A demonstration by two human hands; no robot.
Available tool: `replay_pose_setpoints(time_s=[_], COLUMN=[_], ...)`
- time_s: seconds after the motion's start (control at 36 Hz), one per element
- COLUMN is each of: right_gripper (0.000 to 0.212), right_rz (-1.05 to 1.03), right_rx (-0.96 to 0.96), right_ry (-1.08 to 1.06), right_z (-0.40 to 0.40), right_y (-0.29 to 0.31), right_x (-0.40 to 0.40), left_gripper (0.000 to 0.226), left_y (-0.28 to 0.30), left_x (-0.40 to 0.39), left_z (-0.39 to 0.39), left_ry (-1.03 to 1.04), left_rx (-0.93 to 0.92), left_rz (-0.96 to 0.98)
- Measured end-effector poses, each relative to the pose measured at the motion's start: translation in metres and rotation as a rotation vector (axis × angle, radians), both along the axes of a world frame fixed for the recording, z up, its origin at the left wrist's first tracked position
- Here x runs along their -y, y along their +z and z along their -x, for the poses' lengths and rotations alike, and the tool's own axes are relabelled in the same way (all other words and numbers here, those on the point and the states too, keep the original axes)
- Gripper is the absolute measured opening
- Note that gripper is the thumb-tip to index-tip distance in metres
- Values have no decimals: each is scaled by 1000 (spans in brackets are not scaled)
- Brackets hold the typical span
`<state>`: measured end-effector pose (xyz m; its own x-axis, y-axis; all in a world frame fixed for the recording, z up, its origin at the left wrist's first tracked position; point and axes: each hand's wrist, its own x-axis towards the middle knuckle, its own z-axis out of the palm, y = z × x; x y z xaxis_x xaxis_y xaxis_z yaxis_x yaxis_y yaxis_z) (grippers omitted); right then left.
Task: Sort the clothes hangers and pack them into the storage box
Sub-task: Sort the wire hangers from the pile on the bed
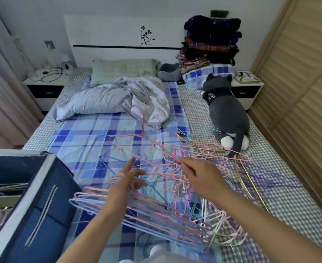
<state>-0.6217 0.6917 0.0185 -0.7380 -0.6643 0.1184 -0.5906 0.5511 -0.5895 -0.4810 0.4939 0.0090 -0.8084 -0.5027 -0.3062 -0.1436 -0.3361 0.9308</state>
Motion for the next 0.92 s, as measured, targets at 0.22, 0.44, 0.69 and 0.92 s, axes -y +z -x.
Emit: replay_pose_setpoints(time_s=[0.22,0.44,0.69,0.92], right_gripper=[32,27,61,24], right_rz=[-35,-93,-356,-662], right_rx=[-311,-431,714,705], right_ry=[267,399,202,-432], right_z=[-23,-10,11,81], right_y=[-34,-64,-131,-237], right_x=[-45,-65,-80,-184], left_gripper=[51,41,35,50], left_y=[2,-7,-25,-39], left_x=[-7,-2,-33,-71], left_z=[-6,-12,-5,-14], left_ry=[38,-214,-37,123], left_rx=[-42,-118,-54,106], left_rz=[68,100,67,103])
